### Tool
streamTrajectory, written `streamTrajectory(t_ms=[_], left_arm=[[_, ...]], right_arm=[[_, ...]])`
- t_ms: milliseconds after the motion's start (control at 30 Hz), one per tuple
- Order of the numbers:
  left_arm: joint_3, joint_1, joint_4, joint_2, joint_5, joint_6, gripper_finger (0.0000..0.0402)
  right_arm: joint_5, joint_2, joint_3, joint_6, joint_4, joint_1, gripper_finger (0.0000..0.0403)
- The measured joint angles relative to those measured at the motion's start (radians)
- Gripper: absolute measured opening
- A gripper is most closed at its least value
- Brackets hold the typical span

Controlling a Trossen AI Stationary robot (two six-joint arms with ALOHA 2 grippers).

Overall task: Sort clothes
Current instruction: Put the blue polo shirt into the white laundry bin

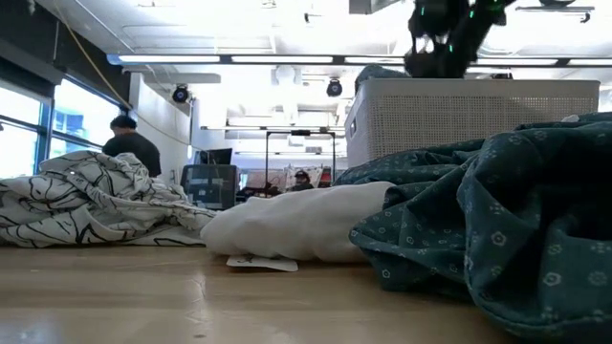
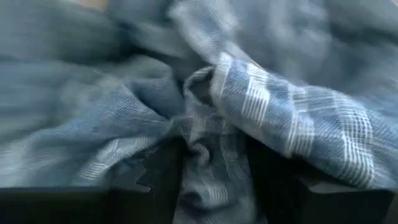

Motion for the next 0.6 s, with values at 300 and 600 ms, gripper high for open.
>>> streamTrajectory(t_ms=[300, 600], left_arm=[[-0.266, -0.176, -0.022, -0.017, -0.114, -0.293, 0.0159], [-0.448, -0.257, -0.032, -0.015, -0.112, -0.547, 0.0159]], right_arm=[[0.150, 0.214, 0.000, -0.026, -0.122, -0.147, 0.0176], [0.173, 0.402, 0.006, -0.118, -0.134, -0.173, 0.0176]])
